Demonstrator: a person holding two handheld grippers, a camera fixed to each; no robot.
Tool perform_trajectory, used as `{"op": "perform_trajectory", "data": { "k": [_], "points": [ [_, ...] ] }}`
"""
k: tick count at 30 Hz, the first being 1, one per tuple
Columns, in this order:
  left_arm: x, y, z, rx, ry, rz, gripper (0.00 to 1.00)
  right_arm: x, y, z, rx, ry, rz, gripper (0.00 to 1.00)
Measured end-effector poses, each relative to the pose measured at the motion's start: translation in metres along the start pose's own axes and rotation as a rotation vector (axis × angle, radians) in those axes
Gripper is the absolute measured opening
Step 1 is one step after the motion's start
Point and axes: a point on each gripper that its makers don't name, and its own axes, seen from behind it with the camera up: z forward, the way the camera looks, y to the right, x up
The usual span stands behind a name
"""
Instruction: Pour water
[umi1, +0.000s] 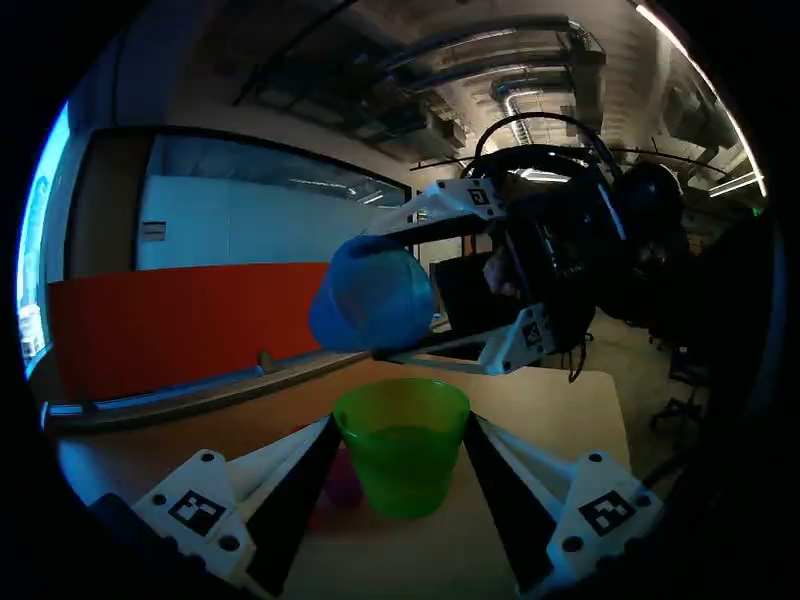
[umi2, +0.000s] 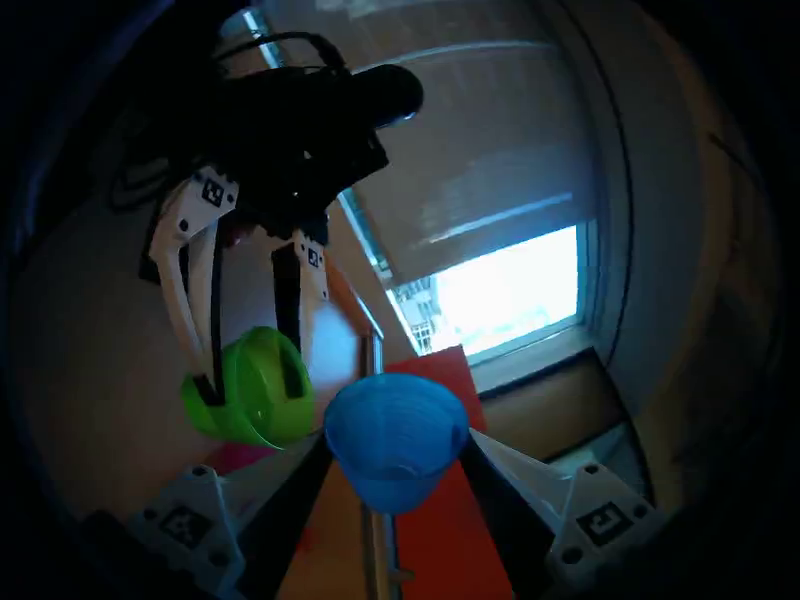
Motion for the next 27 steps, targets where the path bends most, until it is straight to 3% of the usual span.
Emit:
{"op": "perform_trajectory", "data": {
  "k": [9, 18, 23, 27],
  "points": [
    [0.005, -0.002, -0.003, 0.005, 0.013, 0.009, 0.87, -0.006, -0.009, -0.005, -0.003, 0.013, 0.187, 0.9],
    [0.005, -0.006, -0.005, 0.008, 0.009, 0.01, 0.87, -0.012, -0.009, -0.017, -0.043, 0.049, 0.514, 0.9],
    [0.006, -0.008, -0.004, 0.016, 0.008, 0.018, 0.87, -0.023, -0.015, -0.018, -0.054, 0.033, 0.698, 0.9],
    [0.008, -0.01, -0.002, 0.021, 0.016, 0.011, 0.87, -0.021, -0.026, -0.019, -0.048, 0.056, 0.792, 0.9]
  ]
}}
